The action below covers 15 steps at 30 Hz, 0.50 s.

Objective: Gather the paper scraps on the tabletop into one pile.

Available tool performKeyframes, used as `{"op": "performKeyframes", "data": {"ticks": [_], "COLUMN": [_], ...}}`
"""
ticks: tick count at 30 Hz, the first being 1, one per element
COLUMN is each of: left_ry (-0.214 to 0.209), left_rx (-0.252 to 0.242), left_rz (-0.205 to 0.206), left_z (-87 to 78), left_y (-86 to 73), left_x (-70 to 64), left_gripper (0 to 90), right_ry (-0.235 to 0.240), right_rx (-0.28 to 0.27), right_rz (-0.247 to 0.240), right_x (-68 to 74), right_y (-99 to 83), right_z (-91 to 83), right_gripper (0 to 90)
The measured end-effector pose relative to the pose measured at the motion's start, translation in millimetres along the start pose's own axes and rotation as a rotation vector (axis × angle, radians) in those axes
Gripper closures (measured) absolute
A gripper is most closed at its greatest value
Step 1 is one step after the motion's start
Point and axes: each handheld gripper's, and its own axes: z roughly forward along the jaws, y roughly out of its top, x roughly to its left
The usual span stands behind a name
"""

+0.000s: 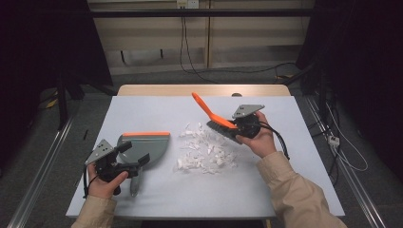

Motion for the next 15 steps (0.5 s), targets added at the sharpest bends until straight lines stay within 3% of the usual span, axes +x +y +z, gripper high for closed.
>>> {"op": "performKeyframes", "data": {"ticks": [5,9,15], "left_ry": [-0.001,-0.002,0.005], "left_rx": [0.000,0.000,-0.010], "left_rz": [-0.002,-0.005,-0.015], "left_z": [-0.1,0.1,-2.1], "left_y": [-0.1,-0.2,-0.2], "left_x": [0.3,0.2,1.5], "left_gripper": [6.0,5.9,5.9], "right_ry": [-0.018,-0.055,-0.069], "right_rx": [-0.006,0.025,0.042], "right_rz": [0.037,0.014,0.008], "right_x": [-10.2,-14.9,-21.7], "right_y": [5.5,14.2,25.5], "right_z": [18.4,37.0,65.8], "right_gripper": [71.8,71.8,71.8]}}
